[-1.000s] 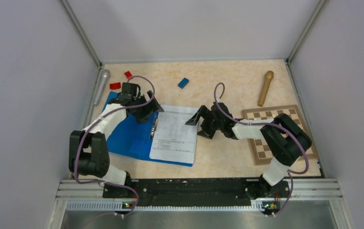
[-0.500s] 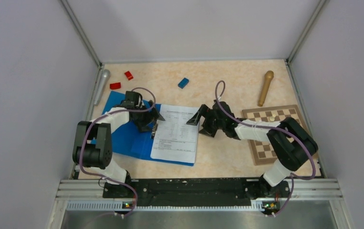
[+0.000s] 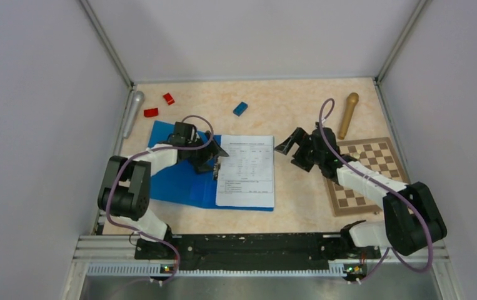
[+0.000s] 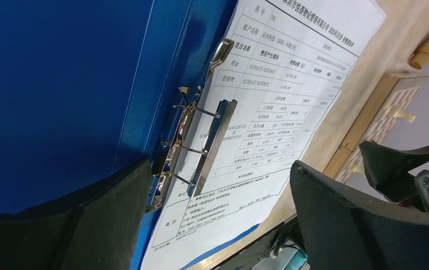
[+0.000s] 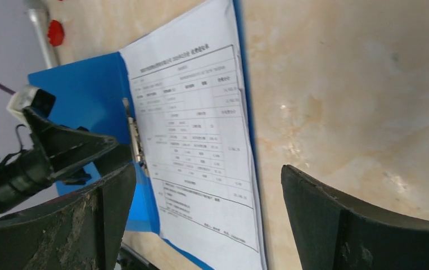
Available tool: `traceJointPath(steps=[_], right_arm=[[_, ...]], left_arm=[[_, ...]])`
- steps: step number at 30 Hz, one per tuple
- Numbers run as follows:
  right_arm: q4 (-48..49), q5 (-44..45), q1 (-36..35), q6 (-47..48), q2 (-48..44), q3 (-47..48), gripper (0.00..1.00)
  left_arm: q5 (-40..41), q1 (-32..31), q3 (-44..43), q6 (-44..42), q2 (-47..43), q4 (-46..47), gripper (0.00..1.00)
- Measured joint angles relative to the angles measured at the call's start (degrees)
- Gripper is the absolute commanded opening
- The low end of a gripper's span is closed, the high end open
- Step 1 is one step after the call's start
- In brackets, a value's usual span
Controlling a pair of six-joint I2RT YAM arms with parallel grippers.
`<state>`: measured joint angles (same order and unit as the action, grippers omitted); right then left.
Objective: Put the files into the folder
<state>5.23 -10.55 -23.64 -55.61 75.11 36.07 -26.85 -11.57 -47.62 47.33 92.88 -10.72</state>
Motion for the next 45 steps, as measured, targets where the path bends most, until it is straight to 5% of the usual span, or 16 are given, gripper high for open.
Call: traceJointPath(steps=[9, 15, 20, 27, 45], right_arm=[[-5.75, -1.55, 1.05, 6.29, 2.62, -0.02, 0.99], [-6.75, -1.81, 1.16, 8.0, 4.28, 0.11, 0.98], [-6.99, -2.56, 1.16, 8.15, 6.12, 1.51, 0.98], [-7.02, -2.82, 1.16, 8.15, 6.19, 1.53, 0.98], [-6.56, -3.65, 1.18, 8.09, 6.19, 1.53, 0.98]], left_arm=[[8.02, -5.92, -2.82, -0.2, -3.21, -7.56, 0.96], [18.53, -6.03, -13.11, -3.78, -5.16, -15.06, 0.74], [25.64, -6.67, -25.11, -7.19, 4.63, -19.28, 0.55], [29.51, -9.25, -27.98, -10.23, 15.04, -24.52, 0.52], [34.38, -12.66, -35.5, -14.19, 22.05, -29.57, 0.42]])
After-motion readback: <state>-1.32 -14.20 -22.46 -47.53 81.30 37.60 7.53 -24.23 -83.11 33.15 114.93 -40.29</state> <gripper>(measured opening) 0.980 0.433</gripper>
